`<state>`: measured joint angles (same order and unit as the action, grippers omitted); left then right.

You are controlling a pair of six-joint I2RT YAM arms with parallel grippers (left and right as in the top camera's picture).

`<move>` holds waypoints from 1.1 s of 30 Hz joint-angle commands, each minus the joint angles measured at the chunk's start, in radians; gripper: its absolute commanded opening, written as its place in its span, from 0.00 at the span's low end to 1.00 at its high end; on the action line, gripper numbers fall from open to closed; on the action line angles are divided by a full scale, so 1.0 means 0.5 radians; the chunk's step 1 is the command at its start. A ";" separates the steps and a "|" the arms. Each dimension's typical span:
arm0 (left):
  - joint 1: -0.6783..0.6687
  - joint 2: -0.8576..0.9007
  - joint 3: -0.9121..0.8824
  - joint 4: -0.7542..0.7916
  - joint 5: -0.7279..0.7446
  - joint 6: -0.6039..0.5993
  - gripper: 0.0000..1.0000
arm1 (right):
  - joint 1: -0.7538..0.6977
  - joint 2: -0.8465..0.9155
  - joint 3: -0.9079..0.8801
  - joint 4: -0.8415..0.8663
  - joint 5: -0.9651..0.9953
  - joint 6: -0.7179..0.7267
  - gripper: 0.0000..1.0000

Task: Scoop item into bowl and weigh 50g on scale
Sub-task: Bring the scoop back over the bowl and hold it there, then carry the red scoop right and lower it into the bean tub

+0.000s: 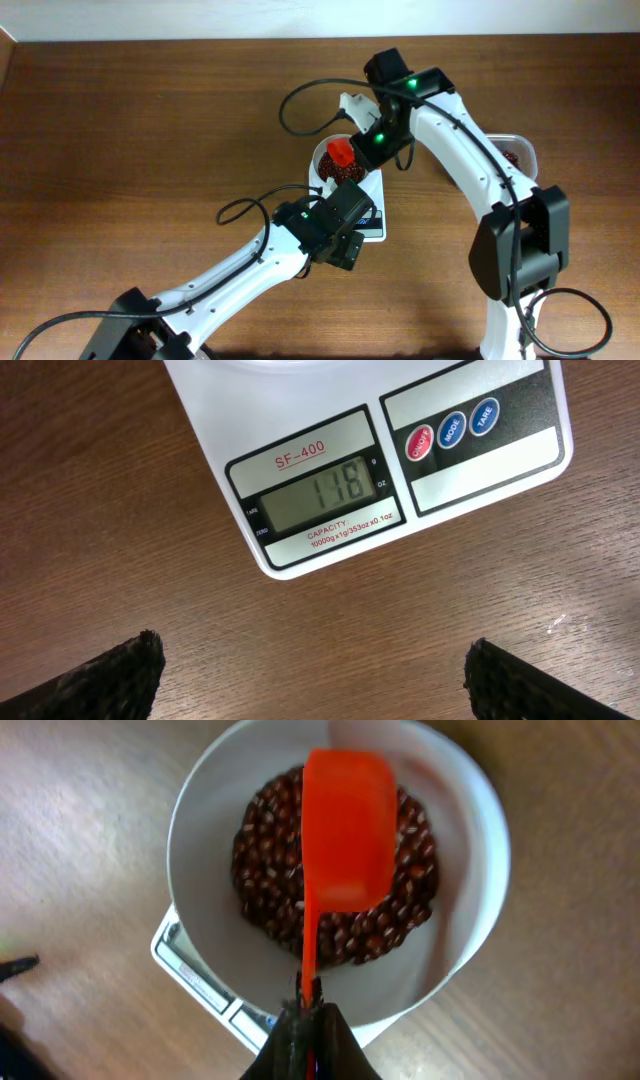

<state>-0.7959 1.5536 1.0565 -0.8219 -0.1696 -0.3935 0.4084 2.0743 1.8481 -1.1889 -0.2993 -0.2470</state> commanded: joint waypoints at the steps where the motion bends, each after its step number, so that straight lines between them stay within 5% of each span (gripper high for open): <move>1: 0.006 0.010 -0.014 -0.002 -0.022 -0.004 0.99 | 0.018 0.021 -0.016 -0.086 -0.031 -0.014 0.04; 20: 0.006 0.010 -0.014 -0.002 -0.022 -0.004 0.99 | -0.494 0.020 -0.016 -0.174 -1.350 0.108 0.04; 33: 0.006 0.010 -0.014 -0.002 -0.022 -0.004 0.99 | -0.610 0.016 0.149 -0.226 -1.440 0.108 0.04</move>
<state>-0.7959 1.5536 1.0561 -0.8223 -0.1699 -0.3931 0.1078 2.0800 1.8740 -1.2942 -0.9897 -0.1864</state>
